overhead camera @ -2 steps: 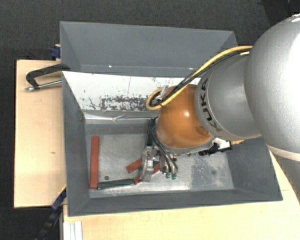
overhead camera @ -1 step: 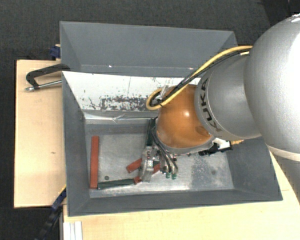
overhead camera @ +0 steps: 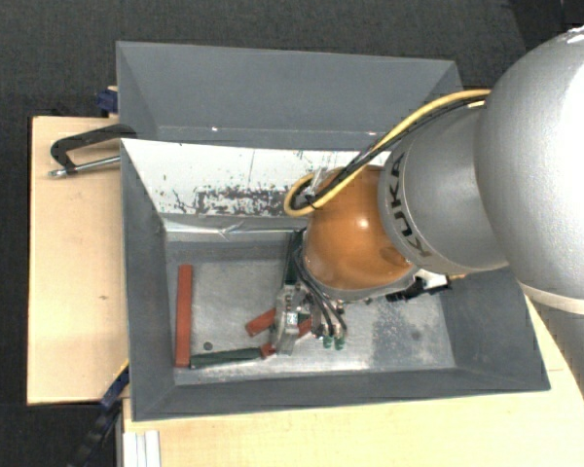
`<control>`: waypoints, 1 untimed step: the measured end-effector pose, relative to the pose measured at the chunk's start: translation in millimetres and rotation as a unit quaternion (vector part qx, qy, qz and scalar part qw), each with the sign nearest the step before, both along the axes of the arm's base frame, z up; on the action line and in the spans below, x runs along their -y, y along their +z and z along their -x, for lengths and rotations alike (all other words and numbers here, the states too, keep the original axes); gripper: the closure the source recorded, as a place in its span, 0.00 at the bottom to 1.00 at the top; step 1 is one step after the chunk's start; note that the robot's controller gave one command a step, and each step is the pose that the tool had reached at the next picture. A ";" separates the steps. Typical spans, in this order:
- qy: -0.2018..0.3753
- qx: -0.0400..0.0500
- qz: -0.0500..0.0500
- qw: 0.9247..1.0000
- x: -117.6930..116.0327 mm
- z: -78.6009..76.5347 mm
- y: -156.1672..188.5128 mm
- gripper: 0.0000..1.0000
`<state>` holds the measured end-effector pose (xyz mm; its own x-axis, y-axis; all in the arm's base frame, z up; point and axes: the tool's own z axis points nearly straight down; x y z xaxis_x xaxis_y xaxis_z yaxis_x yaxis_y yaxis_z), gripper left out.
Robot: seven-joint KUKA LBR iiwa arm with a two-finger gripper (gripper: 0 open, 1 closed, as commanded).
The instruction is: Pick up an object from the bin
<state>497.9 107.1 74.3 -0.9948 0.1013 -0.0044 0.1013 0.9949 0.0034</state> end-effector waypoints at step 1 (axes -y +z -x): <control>0.009 -0.004 0.001 1.000 16.1 0.7 46.9 1.00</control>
Offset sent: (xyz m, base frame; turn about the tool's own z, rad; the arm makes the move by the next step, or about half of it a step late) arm 0.0320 0.0216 0.0967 -0.0086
